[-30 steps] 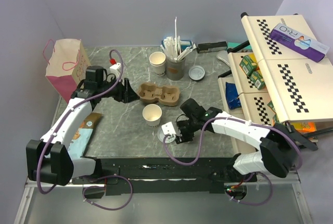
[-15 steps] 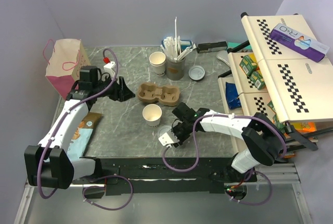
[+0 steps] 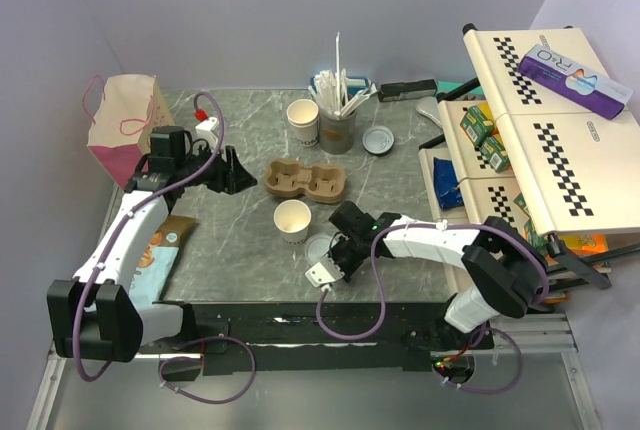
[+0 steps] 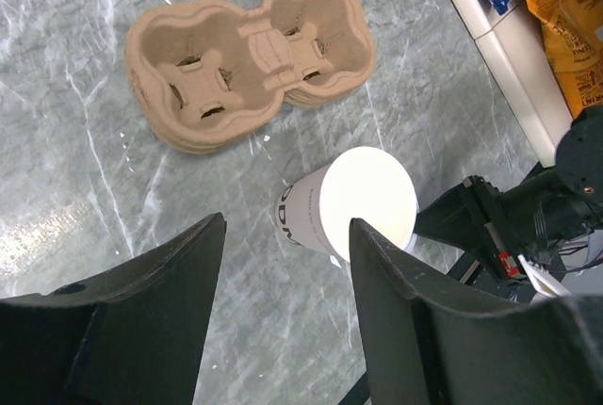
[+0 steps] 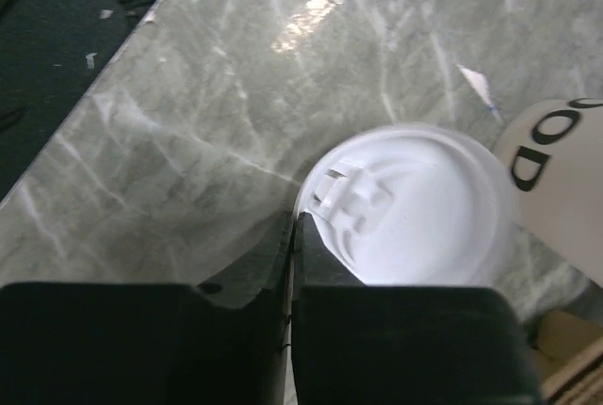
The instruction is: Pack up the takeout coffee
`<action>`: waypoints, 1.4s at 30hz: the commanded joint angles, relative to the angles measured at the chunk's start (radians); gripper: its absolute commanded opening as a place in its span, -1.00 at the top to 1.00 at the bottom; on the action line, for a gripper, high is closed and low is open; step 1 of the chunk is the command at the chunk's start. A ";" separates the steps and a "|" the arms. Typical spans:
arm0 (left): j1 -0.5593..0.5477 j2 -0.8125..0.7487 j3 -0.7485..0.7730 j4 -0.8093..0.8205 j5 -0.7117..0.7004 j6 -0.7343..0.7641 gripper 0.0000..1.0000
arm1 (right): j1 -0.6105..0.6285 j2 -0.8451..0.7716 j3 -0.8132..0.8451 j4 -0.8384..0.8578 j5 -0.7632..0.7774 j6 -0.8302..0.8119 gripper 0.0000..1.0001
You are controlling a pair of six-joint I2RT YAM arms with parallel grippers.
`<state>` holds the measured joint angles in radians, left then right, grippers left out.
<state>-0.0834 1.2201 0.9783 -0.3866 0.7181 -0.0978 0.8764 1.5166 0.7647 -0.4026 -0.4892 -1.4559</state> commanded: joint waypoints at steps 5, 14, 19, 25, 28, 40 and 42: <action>0.005 0.058 0.066 0.015 0.040 0.038 -0.22 | -0.077 -0.188 0.077 -0.225 -0.087 0.078 1.00; 0.004 0.029 0.022 0.066 0.032 0.139 -0.22 | -0.247 0.002 0.741 -0.659 -0.409 0.498 1.00; -0.003 -0.016 -0.007 0.054 0.041 0.207 -0.27 | -0.313 0.175 0.963 -0.664 -0.563 0.682 1.00; -0.042 -0.062 -0.012 0.029 0.029 0.230 -0.56 | -0.376 0.289 0.929 -0.361 -0.921 1.310 1.00; -0.061 -0.070 -0.012 0.012 0.052 0.245 -0.58 | -0.376 0.292 0.776 -0.006 -1.050 1.725 1.00; -0.179 -0.025 0.030 -0.089 0.075 0.328 -0.61 | -0.398 0.475 0.515 1.334 -1.072 2.782 1.00; -0.188 -0.021 0.030 -0.077 0.057 0.329 -0.61 | -0.402 0.470 0.506 1.274 -1.048 2.734 1.00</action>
<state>-0.2504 1.1851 0.9710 -0.4553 0.7628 0.1902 0.4831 2.0026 1.2850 0.6533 -1.4609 1.1103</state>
